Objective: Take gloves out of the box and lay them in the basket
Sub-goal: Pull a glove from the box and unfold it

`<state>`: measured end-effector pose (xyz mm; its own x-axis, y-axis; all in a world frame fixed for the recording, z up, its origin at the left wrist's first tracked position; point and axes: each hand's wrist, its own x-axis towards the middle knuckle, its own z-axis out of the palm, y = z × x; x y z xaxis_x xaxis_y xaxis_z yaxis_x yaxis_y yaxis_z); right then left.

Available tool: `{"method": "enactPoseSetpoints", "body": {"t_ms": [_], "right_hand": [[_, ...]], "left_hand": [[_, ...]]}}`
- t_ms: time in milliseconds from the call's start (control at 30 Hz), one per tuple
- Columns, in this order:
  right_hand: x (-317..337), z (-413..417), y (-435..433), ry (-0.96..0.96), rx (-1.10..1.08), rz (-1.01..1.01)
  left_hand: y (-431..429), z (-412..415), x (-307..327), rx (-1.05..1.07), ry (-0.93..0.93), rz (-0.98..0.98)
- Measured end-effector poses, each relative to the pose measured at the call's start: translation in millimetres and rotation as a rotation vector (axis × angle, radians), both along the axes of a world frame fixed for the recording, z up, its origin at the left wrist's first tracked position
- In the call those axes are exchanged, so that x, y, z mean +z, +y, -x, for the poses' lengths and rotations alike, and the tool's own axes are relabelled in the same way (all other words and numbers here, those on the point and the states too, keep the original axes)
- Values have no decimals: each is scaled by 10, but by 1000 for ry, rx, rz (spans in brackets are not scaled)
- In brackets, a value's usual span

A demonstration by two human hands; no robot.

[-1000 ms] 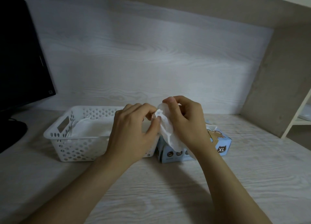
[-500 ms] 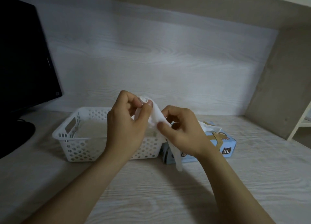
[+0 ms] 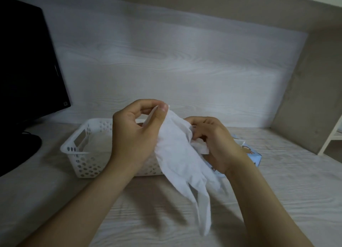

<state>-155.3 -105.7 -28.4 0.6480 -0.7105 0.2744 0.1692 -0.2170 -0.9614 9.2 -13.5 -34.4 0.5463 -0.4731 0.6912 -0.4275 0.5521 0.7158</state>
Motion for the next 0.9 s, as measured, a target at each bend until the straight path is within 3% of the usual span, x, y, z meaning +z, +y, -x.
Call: {"method": "enactPoseSetpoints", "body": {"t_ms": [233, 567, 733, 900], "right_hand": [[-12, 24, 19, 134, -99, 155], [-80, -70, -37, 10, -475, 258], [-212, -202, -88, 178, -934, 675], [-288, -299, -141, 203, -977, 921]], "left_hand": [[-65, -105, -90, 108, 14, -66], [-67, -204, -103, 132, -127, -140], [-24, -216, -32, 101, -185, -222], [-18, -313, 18, 145, -110, -273]]}}
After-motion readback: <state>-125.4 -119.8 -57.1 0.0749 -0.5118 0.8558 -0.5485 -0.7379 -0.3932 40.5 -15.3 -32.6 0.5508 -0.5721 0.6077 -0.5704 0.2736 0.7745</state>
